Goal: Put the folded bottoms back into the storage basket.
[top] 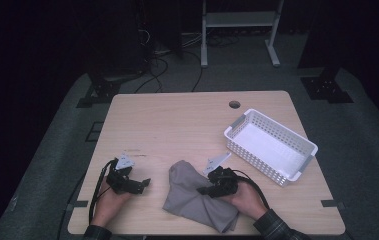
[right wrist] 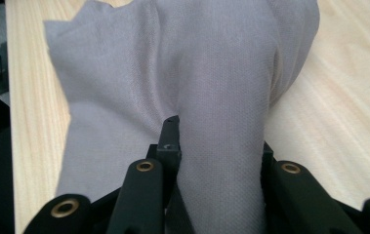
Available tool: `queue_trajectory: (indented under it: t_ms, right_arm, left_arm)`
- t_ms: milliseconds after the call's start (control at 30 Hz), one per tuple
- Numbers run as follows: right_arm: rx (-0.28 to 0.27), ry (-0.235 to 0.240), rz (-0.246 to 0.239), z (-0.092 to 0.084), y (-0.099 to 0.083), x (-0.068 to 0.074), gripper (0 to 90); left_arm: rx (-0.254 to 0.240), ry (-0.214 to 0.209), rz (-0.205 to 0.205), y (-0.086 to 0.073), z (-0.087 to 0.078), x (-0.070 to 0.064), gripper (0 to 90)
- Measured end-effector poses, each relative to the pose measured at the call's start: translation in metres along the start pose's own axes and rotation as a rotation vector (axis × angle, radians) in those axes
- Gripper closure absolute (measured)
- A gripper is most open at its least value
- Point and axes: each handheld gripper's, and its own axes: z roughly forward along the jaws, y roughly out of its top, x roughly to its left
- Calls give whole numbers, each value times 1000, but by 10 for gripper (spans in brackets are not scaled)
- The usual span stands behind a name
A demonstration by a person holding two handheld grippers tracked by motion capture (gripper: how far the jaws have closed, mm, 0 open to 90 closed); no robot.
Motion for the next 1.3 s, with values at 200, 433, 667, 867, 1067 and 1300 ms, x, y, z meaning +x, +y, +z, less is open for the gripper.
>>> queue_trajectory:
  t_ms: [200,433,667,867,1067,1300]
  right_arm:
    - [-35,-2,18,-16,4,-5,687]
    - [-56,-3,24,-27,8,-8,687]
    - [-70,-12,22,-38,10,-10,686]
    - [-88,-30,28,-51,13,-14,686]
    - [-106,-47,28,-65,17,-18,686]
    - [-125,-71,27,-80,19,-24,685]
  left_arm:
    - [0,0,1,0,0,0,0]
    - [1,0,1,0,0,0,0]
    - [0,0,2,0,0,0,0]
    - [-3,0,-3,0,0,0,0]
    - [-3,0,-3,0,0,0,0]
    - [0,0,1,0,0,0,0]
